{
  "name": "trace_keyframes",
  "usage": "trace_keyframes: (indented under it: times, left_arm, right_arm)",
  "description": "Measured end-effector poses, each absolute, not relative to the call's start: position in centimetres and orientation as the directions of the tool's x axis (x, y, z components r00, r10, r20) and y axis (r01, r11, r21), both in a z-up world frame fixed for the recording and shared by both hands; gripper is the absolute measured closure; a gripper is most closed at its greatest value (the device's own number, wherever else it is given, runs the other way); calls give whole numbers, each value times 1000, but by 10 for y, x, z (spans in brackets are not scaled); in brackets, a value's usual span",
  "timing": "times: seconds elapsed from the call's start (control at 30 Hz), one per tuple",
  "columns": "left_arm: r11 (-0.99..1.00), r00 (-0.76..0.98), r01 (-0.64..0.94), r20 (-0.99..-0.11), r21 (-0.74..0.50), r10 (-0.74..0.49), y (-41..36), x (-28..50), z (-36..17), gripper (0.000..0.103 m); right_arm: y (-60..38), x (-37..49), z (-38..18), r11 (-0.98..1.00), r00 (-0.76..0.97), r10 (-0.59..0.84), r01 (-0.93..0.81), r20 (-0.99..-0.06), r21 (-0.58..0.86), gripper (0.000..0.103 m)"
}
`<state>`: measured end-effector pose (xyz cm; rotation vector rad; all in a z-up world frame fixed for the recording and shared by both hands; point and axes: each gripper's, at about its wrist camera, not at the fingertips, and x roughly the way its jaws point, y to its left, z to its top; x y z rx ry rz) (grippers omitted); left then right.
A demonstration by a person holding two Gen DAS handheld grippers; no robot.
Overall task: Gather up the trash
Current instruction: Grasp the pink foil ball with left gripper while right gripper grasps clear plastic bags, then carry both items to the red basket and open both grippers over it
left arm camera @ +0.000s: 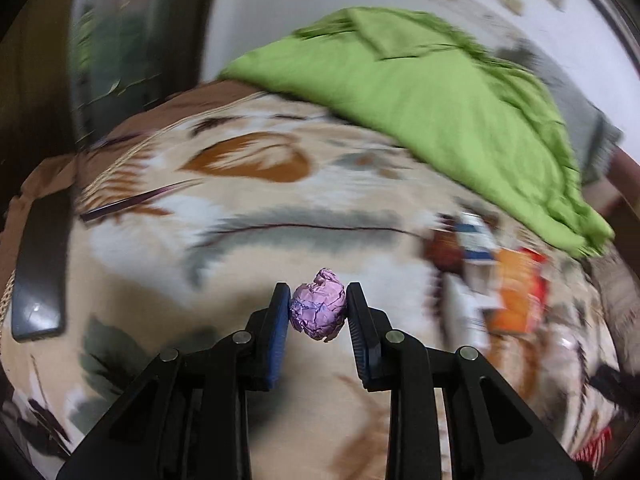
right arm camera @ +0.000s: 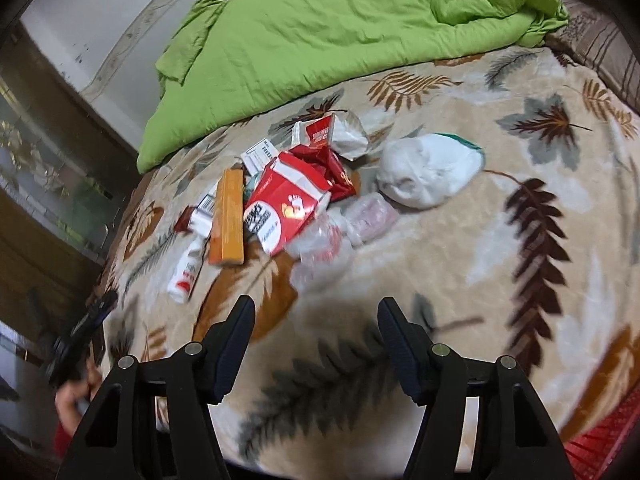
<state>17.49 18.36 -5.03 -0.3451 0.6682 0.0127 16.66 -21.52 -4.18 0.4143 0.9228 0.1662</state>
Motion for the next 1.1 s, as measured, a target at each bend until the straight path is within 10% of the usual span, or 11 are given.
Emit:
trace_keyframes:
  times: [0.37,1.1]
  left_arm:
    - [955,795,89,-557,-282,-239,89,152,-18,75]
    - [927,718,315,-588,-201,-372,-12,116,-7,76]
  right_arm:
    - [-209,211,-74,910,557,273,116,-785,398,76]
    - [-241,90,-15,958,720,226,-41,-657,284,79]
